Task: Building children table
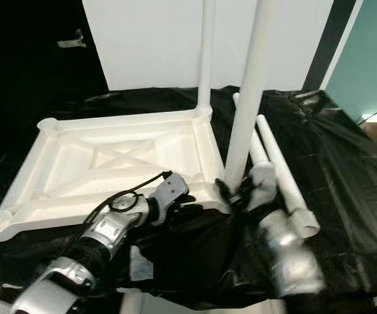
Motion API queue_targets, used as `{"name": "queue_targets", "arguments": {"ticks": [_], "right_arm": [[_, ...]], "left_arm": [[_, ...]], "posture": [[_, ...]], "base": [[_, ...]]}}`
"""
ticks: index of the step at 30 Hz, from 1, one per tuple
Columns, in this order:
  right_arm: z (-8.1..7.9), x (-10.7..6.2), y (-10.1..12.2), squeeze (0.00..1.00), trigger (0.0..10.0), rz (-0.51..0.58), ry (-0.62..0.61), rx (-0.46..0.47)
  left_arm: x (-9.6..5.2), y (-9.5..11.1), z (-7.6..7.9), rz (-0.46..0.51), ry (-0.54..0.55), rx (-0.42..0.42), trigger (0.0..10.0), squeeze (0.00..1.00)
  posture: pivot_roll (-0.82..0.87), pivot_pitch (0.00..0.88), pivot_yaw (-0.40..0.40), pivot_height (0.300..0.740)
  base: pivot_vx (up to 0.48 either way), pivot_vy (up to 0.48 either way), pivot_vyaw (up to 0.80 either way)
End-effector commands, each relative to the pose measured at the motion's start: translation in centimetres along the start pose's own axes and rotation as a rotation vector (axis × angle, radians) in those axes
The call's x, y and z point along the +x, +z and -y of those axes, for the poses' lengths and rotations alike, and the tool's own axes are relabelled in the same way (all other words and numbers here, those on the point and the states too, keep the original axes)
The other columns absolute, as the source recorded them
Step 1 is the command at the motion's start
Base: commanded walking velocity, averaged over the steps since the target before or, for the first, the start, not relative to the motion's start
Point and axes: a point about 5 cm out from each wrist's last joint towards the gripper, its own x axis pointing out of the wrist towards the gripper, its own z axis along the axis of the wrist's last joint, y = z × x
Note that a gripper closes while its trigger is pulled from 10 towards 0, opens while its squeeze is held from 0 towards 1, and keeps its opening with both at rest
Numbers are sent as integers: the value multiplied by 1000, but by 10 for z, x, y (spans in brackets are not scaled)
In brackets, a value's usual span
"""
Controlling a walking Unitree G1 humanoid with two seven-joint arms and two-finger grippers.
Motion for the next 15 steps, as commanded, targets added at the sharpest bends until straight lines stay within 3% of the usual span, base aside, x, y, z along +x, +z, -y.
{"name": "queue_targets", "arguments": {"ticks": [1, 5, 12, 13, 14, 15], "right_arm": [[-12, -1, -20, 0, 0, -86, -34, 55], [-4, 2, -16, 0, 0, -51, -160, 63], [2, 2, -8, 0, 0, -5, -268, 29], [2, 3, -7, 0, 4510, -1, -278, 16], [1, 3, -7, 0, 10000, -3, -279, 4], [-1, 4, -8, 0, 10000, -16, -252, -6]], "left_arm": [[6, -43, 25, -164, -115, -114, 10000, 0], [5, -44, 25, -167, -115, -115, 10000, 0], [5, -44, 25, -167, -115, -113, 10000, 0], [7, -42, 25, -163, -114, -112, 10000, 0], [8, -41, 24, -161, -114, -111, 10000, 0], [8, -40, 25, -158, -114, -111, 10000, 0]], "posture": [[-52, 0, -1, 740], [-52, 0, 2, 740], [-55, 0, 0, 740], [-61, 0, -4, 740], [-62, 0, -4, 740], [-64, 0, -5, 740]], "base": [[0, 0, 0], [0, 0, 0], [0, 0, 0], [0, 0, 0], [0, 0, 0], [0, 0, 0]]}}
